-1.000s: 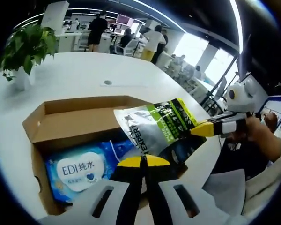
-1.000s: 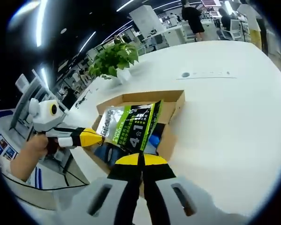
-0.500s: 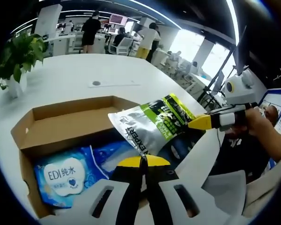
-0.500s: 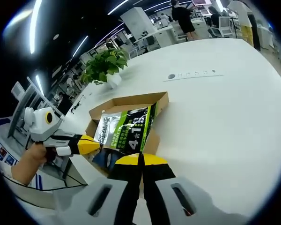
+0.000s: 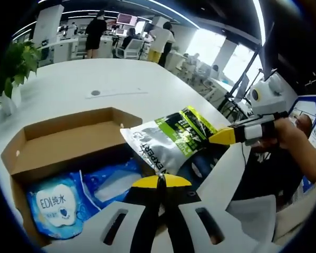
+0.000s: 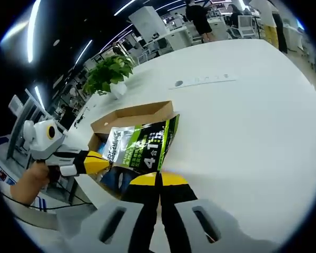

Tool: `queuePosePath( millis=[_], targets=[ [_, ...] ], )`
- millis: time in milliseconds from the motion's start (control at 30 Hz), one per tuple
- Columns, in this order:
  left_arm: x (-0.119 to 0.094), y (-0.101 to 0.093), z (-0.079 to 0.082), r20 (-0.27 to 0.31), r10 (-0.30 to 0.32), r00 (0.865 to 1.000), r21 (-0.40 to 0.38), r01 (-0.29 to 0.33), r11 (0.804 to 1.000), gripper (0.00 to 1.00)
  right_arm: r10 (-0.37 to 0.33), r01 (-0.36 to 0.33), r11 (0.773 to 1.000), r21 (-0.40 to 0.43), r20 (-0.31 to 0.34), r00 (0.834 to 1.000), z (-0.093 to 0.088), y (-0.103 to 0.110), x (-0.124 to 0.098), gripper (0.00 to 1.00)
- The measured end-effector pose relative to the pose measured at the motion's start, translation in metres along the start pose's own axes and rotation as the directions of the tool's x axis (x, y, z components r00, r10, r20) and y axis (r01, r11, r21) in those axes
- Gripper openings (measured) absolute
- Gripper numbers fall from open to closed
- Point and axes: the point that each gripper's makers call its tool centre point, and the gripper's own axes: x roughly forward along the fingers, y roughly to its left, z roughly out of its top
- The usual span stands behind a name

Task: Operate the shoe box by opening the lid, removing the specified soft item, and placing it in the target area until the item is outside and the box remains undamaged.

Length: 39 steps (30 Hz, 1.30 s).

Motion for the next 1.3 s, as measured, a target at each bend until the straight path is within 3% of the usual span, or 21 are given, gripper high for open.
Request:
queuePosePath(
  millis=[667,1033,1300],
  targets=[
    [0.048,-0.018,0.005,-0.063,-0.026,0.998,0.057,0.029,0.998,0.0,-0.062,0.063,0.998,0.031,-0.022,0.998,-0.005,-0.05,-0.003,0.0],
    [0.07,-0.013,0.005,-0.13,0.008,0.991,0.166,0.014,0.986,0.0,-0.099,0.099,0.995,-0.021,-0.029,0.995,-0.006,-0.068,0.011,0.0],
    [0.087,-0.005,0.001,-0.199,0.055,0.979,0.275,0.002,0.961,0.0,-0.115,0.114,0.993,-0.038,-0.03,0.993,-0.001,-0.077,0.02,0.0]
  ],
)
